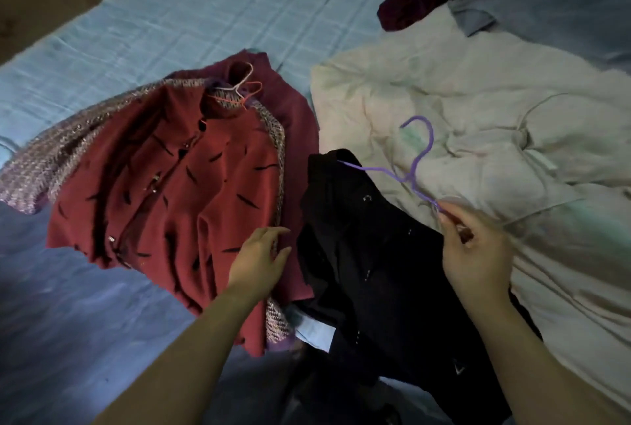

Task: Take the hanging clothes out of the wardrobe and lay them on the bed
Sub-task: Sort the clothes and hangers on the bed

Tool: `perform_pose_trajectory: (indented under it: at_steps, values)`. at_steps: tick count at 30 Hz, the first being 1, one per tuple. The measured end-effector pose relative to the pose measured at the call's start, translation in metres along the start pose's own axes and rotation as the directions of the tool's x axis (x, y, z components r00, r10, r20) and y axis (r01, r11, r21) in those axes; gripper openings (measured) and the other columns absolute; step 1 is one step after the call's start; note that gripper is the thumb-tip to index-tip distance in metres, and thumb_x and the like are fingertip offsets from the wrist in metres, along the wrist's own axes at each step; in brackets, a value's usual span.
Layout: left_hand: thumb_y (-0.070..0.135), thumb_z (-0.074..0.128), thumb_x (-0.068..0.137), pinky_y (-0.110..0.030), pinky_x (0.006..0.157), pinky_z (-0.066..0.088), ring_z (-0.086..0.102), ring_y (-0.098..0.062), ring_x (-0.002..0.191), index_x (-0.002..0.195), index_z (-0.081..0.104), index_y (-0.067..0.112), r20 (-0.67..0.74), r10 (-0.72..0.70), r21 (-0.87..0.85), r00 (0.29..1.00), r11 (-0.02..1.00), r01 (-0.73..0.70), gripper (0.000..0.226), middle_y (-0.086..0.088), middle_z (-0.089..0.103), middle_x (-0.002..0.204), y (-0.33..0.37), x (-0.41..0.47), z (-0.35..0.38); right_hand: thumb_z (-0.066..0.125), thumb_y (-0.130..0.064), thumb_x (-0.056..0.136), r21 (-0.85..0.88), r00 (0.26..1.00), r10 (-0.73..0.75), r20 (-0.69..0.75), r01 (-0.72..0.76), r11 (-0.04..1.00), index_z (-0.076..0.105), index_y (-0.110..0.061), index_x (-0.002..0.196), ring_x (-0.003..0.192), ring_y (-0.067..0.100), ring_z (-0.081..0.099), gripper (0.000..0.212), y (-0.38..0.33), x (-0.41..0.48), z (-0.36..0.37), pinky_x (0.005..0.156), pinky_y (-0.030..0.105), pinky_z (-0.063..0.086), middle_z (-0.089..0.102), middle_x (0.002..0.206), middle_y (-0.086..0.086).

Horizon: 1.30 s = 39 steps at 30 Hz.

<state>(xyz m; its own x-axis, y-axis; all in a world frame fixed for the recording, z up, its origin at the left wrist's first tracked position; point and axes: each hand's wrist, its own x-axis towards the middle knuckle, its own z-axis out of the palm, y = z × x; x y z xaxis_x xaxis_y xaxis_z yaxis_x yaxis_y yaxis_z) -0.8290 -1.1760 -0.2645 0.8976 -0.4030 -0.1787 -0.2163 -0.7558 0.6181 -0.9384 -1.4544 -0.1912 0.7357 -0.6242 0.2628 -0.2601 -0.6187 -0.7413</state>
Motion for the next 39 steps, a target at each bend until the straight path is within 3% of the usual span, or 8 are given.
perform_pose_trajectory:
  at_steps: [4, 7, 9, 15, 19, 26, 32, 39]
  values:
    - [0.019, 0.063, 0.085, -0.028, 0.096, 0.04, 0.053, -0.022, 0.112, 0.122, 0.057, 0.017, 0.142, 0.036, -0.004, 0.989, 0.999, -0.036, 0.038, -0.004, 0.056, 0.119, -0.016, 0.041, 0.034, 0.057, -0.027, 0.088, -0.047, 0.982, 0.126, -0.137, -0.134, 0.99, 0.07, -0.018, 0.106, 0.078, -0.007, 0.058, 0.024, 0.026, 0.015, 0.004, 0.076, 0.011, 0.044, 0.067, 0.091, 0.002]
    - [0.018, 0.063, 0.084, -0.031, 0.1, 0.04, 0.05, -0.021, 0.116, 0.125, 0.055, 0.018, 0.217, 0.049, -0.006, 0.975, 0.999, -0.049, 0.042, -0.002, 0.053, 0.124, -0.022, 0.052, 0.057, 0.05, -0.06, 0.086, -0.069, 0.935, 0.256, -0.245, -0.28, 0.958, 0.064, -0.043, 0.107, 0.078, 0.019, 0.063, 0.031, 0.055, 0.029, -0.014, 0.077, 0.045, 0.053, 0.068, 0.091, 0.001]
    - [0.018, 0.064, 0.083, -0.032, 0.1, 0.04, 0.049, -0.021, 0.117, 0.128, 0.052, 0.02, 0.259, 0.036, 0.008, 0.965, 0.999, -0.039, 0.047, -0.002, 0.05, 0.127, -0.026, 0.05, 0.07, 0.041, -0.073, 0.083, -0.133, 0.915, 0.292, -0.277, -0.338, 0.932, 0.059, -0.052, 0.108, 0.078, 0.02, 0.063, 0.037, 0.069, 0.035, -0.021, 0.074, 0.048, 0.053, 0.067, 0.092, -0.004]
    - [0.015, 0.067, 0.08, -0.031, 0.106, 0.035, 0.048, -0.024, 0.124, 0.138, 0.042, 0.014, 0.288, -0.046, -0.009, 0.957, 0.999, 0.05, 0.064, -0.006, 0.048, 0.135, -0.04, 0.033, 0.095, 0.05, -0.037, 0.088, -0.171, 0.947, 0.222, -0.231, -0.264, 0.949, 0.062, -0.043, 0.106, 0.085, 0.025, 0.062, 0.022, 0.08, 0.036, -0.006, 0.083, 0.045, 0.05, 0.067, 0.096, 0.005]
    - [0.015, 0.064, 0.083, -0.034, 0.107, 0.036, 0.044, -0.024, 0.128, 0.142, 0.036, 0.014, 0.307, -0.114, 0.048, 0.945, 0.993, 0.104, 0.066, -0.007, 0.045, 0.14, -0.045, 0.017, 0.104, 0.046, -0.032, 0.09, -0.185, 0.97, 0.193, -0.148, -0.219, 0.958, 0.062, -0.017, 0.117, 0.096, 0.029, 0.062, 0.035, 0.1, 0.029, -0.006, 0.089, 0.044, 0.049, 0.066, 0.105, 0.011]
    - [0.015, 0.063, 0.078, -0.041, 0.091, 0.049, 0.053, -0.027, 0.111, 0.123, 0.057, 0.011, 0.314, -0.134, 0.207, 0.94, 0.976, 0.07, 0.045, -0.007, 0.051, 0.124, -0.048, 0.005, 0.103, 0.046, -0.031, 0.09, -0.182, 0.985, 0.135, -0.104, -0.152, 0.971, 0.062, -0.018, 0.119, 0.095, 0.03, 0.062, 0.036, 0.105, 0.033, -0.016, 0.089, 0.044, 0.049, 0.066, 0.105, 0.015]
    - [0.013, 0.059, 0.088, -0.032, 0.075, 0.043, 0.063, -0.031, 0.09, 0.101, 0.06, 0.007, 0.043, -0.257, 0.016, 0.965, 0.966, 0.257, 0.014, -0.013, 0.067, 0.097, -0.038, -0.004, 0.09, 0.044, -0.041, 0.091, -0.164, 0.975, 0.14, -0.17, -0.168, 0.972, 0.051, -0.056, 0.117, 0.099, 0.023, 0.06, 0.031, 0.104, 0.044, -0.038, 0.092, 0.041, 0.048, 0.065, 0.109, 0.004]
    - [0.01, 0.055, 0.092, -0.029, 0.07, 0.044, 0.058, -0.017, 0.073, 0.102, 0.057, 0.01, -0.352, -0.368, -0.3, 0.861, 0.915, 0.268, 0.01, -0.002, 0.063, 0.086, 0.004, -0.012, 0.012, 0.049, -0.024, 0.091, -0.08, 0.998, 0.016, -0.055, -0.02, 0.997, 0.064, -0.012, 0.115, 0.072, 0.029, 0.056, 0.031, 0.063, 0.035, -0.056, 0.071, 0.037, 0.046, 0.063, 0.088, 0.017]
